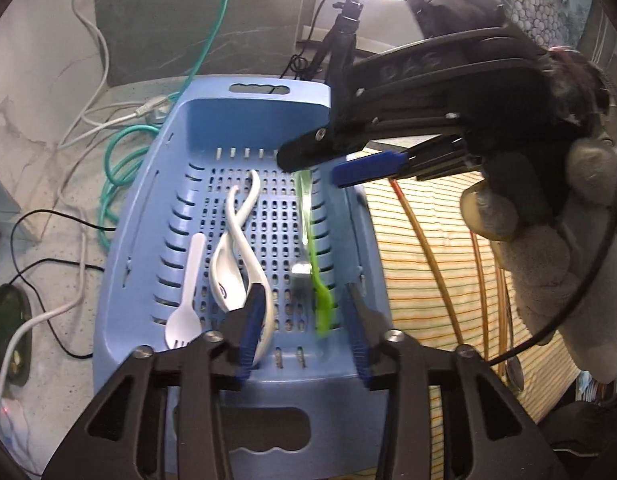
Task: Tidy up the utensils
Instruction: 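Move the right tool back over the chopsticks on the cloth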
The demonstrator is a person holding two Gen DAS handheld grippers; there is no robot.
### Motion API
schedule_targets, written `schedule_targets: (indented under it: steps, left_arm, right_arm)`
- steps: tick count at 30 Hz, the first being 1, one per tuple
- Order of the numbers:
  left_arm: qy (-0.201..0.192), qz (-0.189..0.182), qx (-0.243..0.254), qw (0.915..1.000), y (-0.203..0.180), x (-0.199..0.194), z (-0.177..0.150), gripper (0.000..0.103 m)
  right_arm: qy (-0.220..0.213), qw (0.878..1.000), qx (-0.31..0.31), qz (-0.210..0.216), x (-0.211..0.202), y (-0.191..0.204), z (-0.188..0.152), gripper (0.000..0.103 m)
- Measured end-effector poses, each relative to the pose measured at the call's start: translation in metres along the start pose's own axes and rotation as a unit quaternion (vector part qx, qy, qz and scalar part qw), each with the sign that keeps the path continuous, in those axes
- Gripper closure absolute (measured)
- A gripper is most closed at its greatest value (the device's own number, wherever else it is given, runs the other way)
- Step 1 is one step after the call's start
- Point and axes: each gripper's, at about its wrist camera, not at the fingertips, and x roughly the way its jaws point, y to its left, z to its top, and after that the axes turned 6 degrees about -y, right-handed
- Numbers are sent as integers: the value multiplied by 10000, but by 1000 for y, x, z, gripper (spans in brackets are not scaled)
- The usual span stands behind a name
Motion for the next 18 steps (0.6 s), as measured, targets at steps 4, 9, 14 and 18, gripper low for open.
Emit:
schedule_targets:
  steps: [4,9,14,18]
  left_arm:
    - [-3,4,-26,10000,1,0,1,63]
    - [-33,16,15,10000,-2,-3,2,63]
    - [-56,-12,31,10000,-8,-6,3,63]
    - [-128,-16,69,9999,-14,-13,5,63]
  right_arm:
    - [-15,9998,-180,-29,-6,2,1,53]
    - [-77,9998,-189,-34,-16,-1,0,53]
    - [-211,9996,-171,-12,-34,-6,0,53]
    - [-364,9992,-154,14,-56,-9,-2,53]
